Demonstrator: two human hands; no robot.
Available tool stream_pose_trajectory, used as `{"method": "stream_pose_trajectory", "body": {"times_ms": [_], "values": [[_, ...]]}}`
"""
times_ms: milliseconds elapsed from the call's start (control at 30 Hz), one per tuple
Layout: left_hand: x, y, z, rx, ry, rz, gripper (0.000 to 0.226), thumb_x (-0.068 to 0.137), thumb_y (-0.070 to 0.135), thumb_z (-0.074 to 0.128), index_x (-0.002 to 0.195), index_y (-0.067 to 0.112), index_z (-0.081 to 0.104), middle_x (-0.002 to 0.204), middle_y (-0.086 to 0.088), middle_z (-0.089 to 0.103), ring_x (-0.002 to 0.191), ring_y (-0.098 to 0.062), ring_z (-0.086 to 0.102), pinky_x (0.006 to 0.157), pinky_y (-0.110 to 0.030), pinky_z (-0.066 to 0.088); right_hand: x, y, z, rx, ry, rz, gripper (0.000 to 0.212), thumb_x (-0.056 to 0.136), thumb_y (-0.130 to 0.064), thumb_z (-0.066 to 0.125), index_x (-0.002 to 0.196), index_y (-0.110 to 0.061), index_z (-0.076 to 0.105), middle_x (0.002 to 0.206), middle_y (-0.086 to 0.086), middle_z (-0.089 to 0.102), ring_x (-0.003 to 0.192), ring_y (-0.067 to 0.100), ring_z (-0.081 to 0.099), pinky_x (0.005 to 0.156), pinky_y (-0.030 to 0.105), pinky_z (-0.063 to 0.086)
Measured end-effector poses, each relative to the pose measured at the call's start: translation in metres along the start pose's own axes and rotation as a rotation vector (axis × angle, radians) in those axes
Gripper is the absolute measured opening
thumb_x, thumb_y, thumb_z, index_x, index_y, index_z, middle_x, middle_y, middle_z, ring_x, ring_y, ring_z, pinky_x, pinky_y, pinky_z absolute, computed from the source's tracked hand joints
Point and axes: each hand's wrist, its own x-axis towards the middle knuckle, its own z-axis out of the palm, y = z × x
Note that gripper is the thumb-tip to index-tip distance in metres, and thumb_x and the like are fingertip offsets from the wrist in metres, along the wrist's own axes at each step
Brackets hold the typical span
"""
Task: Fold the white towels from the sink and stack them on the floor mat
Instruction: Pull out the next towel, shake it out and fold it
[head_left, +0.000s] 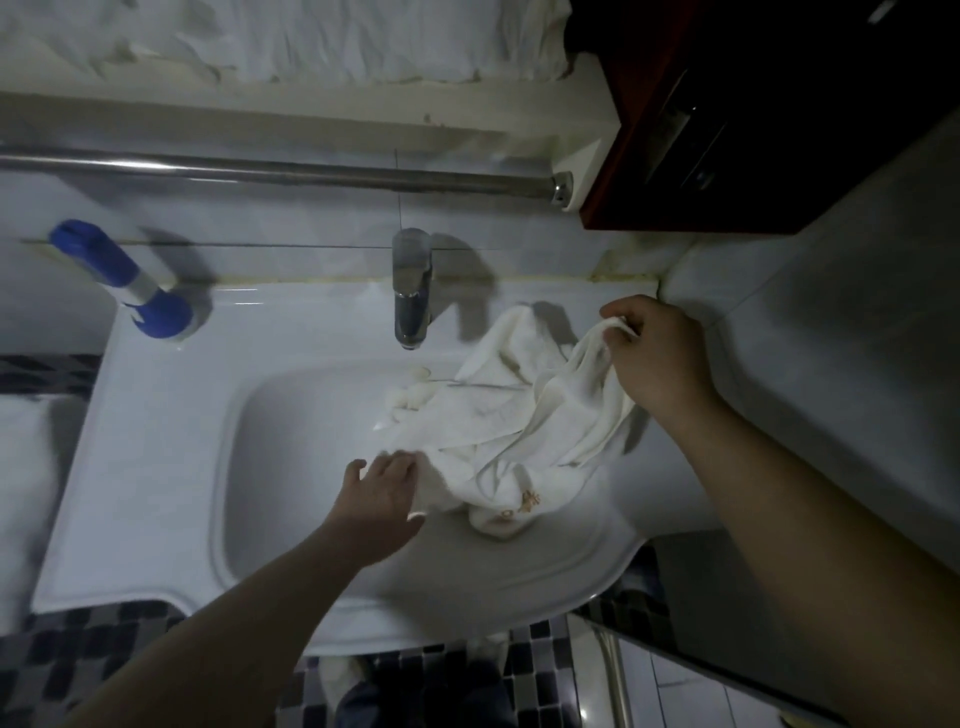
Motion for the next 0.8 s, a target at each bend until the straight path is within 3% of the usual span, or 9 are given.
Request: {"method": "stream_pose_trajectory", "body": {"times_ms": [67,200,267,333,467,600,700,800], "values": [[-0.001,-0.015,-0.011,-0.069,0.023,-0.001,0.064,0.069,0.055,0.055,0.116,0.013,0.064,0.122,-0.011,0.066,0.103,-0.033,0.067,0.079,-0.047,0.052,0.002,0.003,-0.001,0.008,0.009,0.018,0.029,0.091,-0.007,0.055,0.114,-0.016,0.070,0.117,0.002,0.071,0.110,0.021,0.064,0.086,0.020,0.040],[-0.008,-0.010,-0.008,-0.097,0.048,0.205,0.023,0.076,0.049,0.058,0.090,0.033,0.065,0.144,-0.013,0.052,0.128,-0.035,0.052,0.093,-0.048,0.046,0.002,0.006,0.002,0.036,0.013,0.032,0.029,0.091,-0.008,0.056,0.114,-0.017,0.071,0.115,0.002,0.072,0.107,0.020,0.064,0.083,0.018,0.039],[-0.010,0.005,0.002,-0.017,-0.040,0.228,0.028,0.069,0.056,0.065,0.091,0.039,0.072,0.157,-0.019,0.036,0.141,-0.037,0.039,0.100,-0.054,0.042,0.001,0.006,0.005,0.034,0.018,0.029,0.029,0.090,-0.008,0.057,0.113,-0.017,0.071,0.113,0.002,0.072,0.106,0.019,0.065,0.083,0.018,0.040],[-0.008,0.017,0.012,0.061,-0.097,0.176,0.045,0.057,0.056,0.075,0.099,0.041,0.074,0.156,-0.027,0.034,0.141,-0.042,0.040,0.097,-0.062,0.043,0.001,0.007,0.008,0.034,0.016,0.029,0.029,0.088,-0.008,0.056,0.112,-0.016,0.071,0.113,0.002,0.072,0.105,0.019,0.065,0.084,0.018,0.041],[-0.004,0.025,0.016,0.036,-0.081,0.028,0.075,0.048,0.041,0.083,0.117,0.015,0.070,0.153,-0.024,0.040,0.136,-0.044,0.046,0.096,-0.068,0.042,0.003,0.010,0.008,0.021,0.017,0.035,0.031,0.088,-0.008,0.055,0.114,-0.015,0.071,0.115,0.004,0.072,0.109,0.022,0.064,0.088,0.021,0.042],[-0.002,0.007,0.010,-0.212,0.154,0.018,0.047,0.071,0.031,0.066,0.114,0.014,0.068,0.143,-0.008,0.057,0.125,-0.030,0.059,0.096,-0.051,0.046,0.006,0.013,0.006,0.036,0.026,0.066,0.031,0.089,-0.007,0.055,0.114,-0.014,0.071,0.117,0.004,0.072,0.111,0.022,0.064,0.088,0.019,0.040],[0.000,-0.014,-0.010,-0.593,0.400,-0.201,0.031,0.084,0.033,0.054,0.102,0.017,0.073,0.114,-0.004,0.073,0.101,-0.025,0.069,0.085,-0.032,0.051,0.010,0.015,0.001,0.051,0.049,0.095,0.032,0.090,-0.007,0.054,0.116,-0.014,0.071,0.119,0.004,0.071,0.113,0.022,0.063,0.088,0.019,0.039],[0.007,-0.034,-0.029,-0.917,0.546,-0.631,0.022,0.090,0.034,0.065,0.095,0.015,0.075,0.094,-0.006,0.074,0.086,-0.027,0.070,0.077,-0.029,0.051,0.016,0.019,-0.002,0.033,0.101,0.116,0.032,0.090,-0.007,0.053,0.116,-0.014,0.071,0.120,0.005,0.070,0.113,0.024,0.063,0.090,0.020,0.040]]}}
